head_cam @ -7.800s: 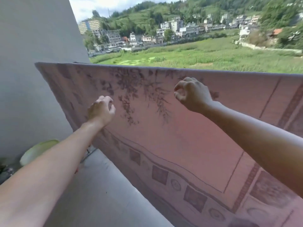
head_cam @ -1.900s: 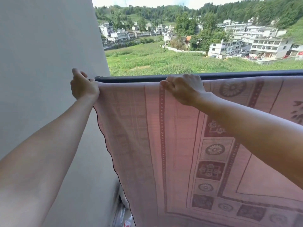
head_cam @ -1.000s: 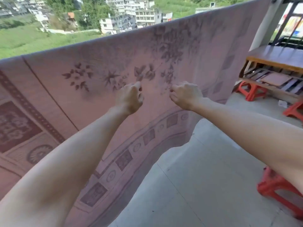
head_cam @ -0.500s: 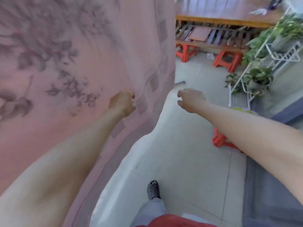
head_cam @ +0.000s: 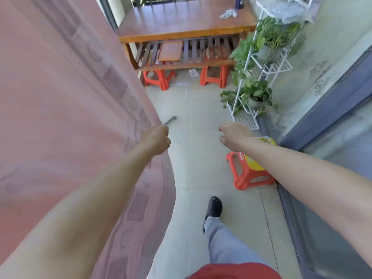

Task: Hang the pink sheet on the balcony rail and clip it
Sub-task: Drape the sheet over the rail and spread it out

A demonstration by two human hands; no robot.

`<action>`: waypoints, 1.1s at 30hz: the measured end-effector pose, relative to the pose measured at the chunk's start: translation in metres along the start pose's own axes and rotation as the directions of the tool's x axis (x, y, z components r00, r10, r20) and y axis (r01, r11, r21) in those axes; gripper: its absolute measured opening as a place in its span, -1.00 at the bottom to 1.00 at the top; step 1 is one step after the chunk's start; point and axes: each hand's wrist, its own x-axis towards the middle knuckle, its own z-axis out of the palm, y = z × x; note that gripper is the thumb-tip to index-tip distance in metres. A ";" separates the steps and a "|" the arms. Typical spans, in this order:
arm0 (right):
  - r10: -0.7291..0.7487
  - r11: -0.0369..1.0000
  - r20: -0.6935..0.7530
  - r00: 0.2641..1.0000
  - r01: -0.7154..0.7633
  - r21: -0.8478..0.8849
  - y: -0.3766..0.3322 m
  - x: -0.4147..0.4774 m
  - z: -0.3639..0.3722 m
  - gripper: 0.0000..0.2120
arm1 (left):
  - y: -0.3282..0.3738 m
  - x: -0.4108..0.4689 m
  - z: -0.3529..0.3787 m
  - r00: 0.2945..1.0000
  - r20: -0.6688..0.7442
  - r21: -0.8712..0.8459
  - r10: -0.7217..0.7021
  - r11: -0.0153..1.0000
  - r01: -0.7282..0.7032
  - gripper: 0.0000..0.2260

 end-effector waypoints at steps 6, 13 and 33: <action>-0.049 0.992 -0.030 0.998 0.045 -0.118 0.058 0.128 -0.032 -0.75 | 0.026 0.144 -0.032 1.000 0.004 0.004 0.006 1.000 -0.006 -0.74; -0.146 0.972 -0.038 0.989 0.136 -0.189 0.080 0.271 -0.073 -0.72 | 0.013 0.282 -0.068 0.999 -0.022 0.047 0.027 0.999 -0.026 -0.76; 0.058 0.996 -0.038 0.998 -0.060 -0.060 0.175 0.684 -0.159 -0.72 | 0.012 0.748 -0.197 0.961 0.015 0.108 0.275 0.955 -0.275 -0.81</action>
